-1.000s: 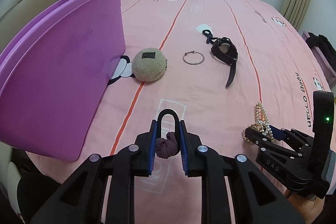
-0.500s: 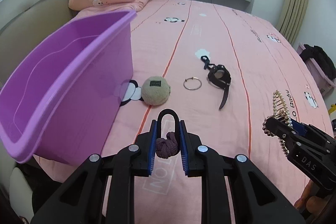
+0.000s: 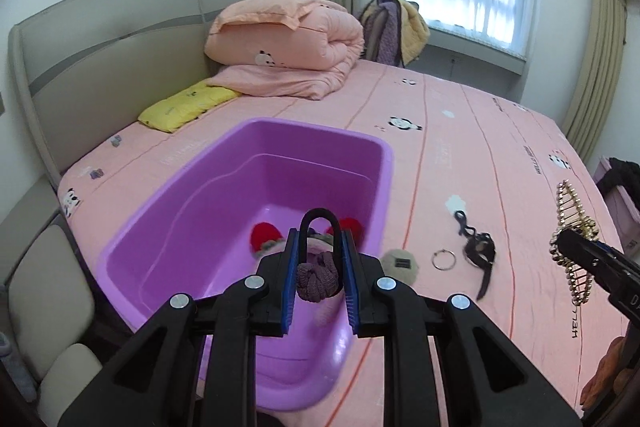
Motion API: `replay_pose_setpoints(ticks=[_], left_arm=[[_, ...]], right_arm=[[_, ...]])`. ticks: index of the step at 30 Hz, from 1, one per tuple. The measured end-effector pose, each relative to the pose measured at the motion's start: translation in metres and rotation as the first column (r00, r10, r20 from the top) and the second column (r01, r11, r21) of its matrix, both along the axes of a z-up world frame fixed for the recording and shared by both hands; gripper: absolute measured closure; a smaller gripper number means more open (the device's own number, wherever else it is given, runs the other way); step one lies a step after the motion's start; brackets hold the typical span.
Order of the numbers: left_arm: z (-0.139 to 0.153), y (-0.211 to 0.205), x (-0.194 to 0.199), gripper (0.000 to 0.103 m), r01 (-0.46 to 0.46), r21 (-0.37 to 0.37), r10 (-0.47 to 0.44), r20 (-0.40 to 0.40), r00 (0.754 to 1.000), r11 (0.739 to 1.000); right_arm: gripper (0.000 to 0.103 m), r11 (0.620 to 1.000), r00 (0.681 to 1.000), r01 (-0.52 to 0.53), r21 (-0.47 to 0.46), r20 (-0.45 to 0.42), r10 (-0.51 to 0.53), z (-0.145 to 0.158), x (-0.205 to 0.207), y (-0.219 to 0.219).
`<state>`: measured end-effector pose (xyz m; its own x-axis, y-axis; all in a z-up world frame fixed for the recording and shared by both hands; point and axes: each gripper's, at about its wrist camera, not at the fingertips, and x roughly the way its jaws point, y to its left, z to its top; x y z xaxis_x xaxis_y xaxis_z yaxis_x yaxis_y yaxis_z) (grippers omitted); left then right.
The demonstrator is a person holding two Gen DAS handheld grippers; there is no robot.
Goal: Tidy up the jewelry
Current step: 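Carry hair tie and pearl claw over the purple tub, then open both tools to drop hair tie and claw into the tub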
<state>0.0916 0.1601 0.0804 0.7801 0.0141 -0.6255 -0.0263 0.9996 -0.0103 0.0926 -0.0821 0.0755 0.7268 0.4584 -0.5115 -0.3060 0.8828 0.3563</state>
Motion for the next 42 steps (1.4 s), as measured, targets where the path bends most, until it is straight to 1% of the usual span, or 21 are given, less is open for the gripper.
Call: replay_pose_setpoints(ticks=[4,6,8,10,12,15,19,21,28,32,35,39,41,42], left_arm=[[0.004,0.037,0.018,0.083,-0.072,-0.008,0.072,-0.013,0.997,0.997],[0.003,0.051,0.026,0.083,-0.106,0.003,0.106,-0.017,0.994,0.994],[-0.003,0.065,0.033,0.083,-0.132,-0.004,0.132,-0.037,0.991,0.991],[-0.010,0.076,0.038,0.083,-0.148,-0.011,0.147,-0.063,0.987,0.989],[-0.020,0.085,0.044,0.083,-0.163,0.002,0.162,-0.088,0.983,0.987],[-0.034,0.097,0.051,0.083,-0.182,0.013,0.182,-0.119,0.976,0.983],[-0.048,0.109,0.059,0.082,-0.199,0.020,0.200,-0.155,0.967,0.980],[-0.054,0.116,0.061,0.082,-0.211,0.018,0.210,-0.172,0.962,0.977],[-0.070,0.121,0.066,0.081,-0.214,0.030,0.215,-0.216,0.952,0.976],[-0.077,0.120,0.068,0.078,-0.213,0.036,0.215,-0.237,0.947,0.976],[-0.080,0.117,0.070,0.077,-0.219,0.049,0.225,-0.246,0.943,0.974],[-0.084,0.117,0.071,0.073,-0.230,0.044,0.233,-0.264,0.936,0.972],[-0.082,0.117,0.070,0.062,-0.236,0.047,0.240,-0.255,0.937,0.971],[-0.080,0.117,0.069,0.044,-0.243,0.056,0.249,-0.248,0.936,0.968]], right_arm=[[0.063,0.994,0.994,-0.107,0.003,0.021,0.106,0.023,0.028,0.050],[0.063,0.988,0.987,-0.157,-0.007,0.018,0.157,0.027,0.044,0.078],[0.063,0.980,0.980,-0.197,-0.004,0.005,0.197,0.028,0.057,0.103],[0.063,0.973,0.973,-0.231,-0.006,-0.013,0.231,0.027,0.072,0.128],[0.063,0.967,0.966,-0.256,-0.001,-0.039,0.256,0.022,0.087,0.148],[0.063,0.959,0.952,-0.283,0.013,-0.114,0.283,0.006,0.112,0.175],[0.063,0.951,0.939,-0.309,-0.025,-0.165,0.301,-0.013,0.133,0.204],[0.063,0.948,0.934,-0.316,-0.033,-0.186,0.305,-0.022,0.139,0.215],[0.063,0.956,0.924,-0.292,-0.034,-0.268,0.273,-0.052,0.152,0.220],[0.063,0.959,0.920,-0.281,-0.045,-0.298,0.255,-0.058,0.156,0.222],[0.063,0.959,0.921,-0.276,-0.062,-0.303,0.246,-0.062,0.157,0.223],[0.062,0.960,0.923,-0.268,-0.080,-0.308,0.232,-0.064,0.155,0.222],[0.062,0.959,0.924,-0.267,-0.094,-0.307,0.227,-0.064,0.155,0.223],[0.057,0.958,0.924,-0.268,-0.097,-0.306,0.228,-0.063,0.155,0.223]])
